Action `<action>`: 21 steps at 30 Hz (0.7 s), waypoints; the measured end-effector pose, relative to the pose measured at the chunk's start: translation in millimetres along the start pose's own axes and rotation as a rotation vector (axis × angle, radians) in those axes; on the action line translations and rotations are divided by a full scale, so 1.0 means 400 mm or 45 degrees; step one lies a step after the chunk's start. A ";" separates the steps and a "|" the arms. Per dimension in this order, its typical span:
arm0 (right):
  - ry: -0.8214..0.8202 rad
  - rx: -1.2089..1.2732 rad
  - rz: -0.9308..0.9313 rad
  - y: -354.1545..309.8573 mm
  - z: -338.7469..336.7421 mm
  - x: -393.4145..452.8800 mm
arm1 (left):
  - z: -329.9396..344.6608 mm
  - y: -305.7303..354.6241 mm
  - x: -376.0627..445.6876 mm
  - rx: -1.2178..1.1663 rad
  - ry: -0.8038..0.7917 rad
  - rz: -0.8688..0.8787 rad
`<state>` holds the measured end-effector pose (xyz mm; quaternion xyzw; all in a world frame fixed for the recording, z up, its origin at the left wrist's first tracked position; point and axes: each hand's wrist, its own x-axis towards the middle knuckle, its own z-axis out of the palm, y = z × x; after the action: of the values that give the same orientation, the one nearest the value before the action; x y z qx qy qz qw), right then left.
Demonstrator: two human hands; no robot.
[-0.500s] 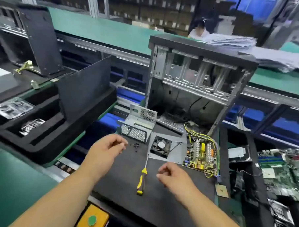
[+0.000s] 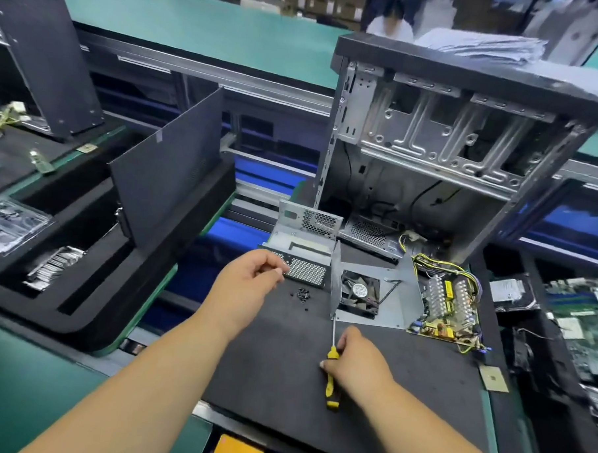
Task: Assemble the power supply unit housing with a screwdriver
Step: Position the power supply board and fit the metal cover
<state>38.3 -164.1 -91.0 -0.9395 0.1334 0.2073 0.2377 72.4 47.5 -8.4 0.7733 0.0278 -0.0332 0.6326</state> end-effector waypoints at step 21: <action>0.163 0.305 0.187 0.448 -0.217 -0.121 | 0.391 0.093 -0.013 0.132 -0.269 0.144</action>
<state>-38.5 -352.7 -69.7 -0.9035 0.2405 0.1463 0.3231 67.7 -113.0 -2.6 0.7976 -0.0845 -0.0800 0.5919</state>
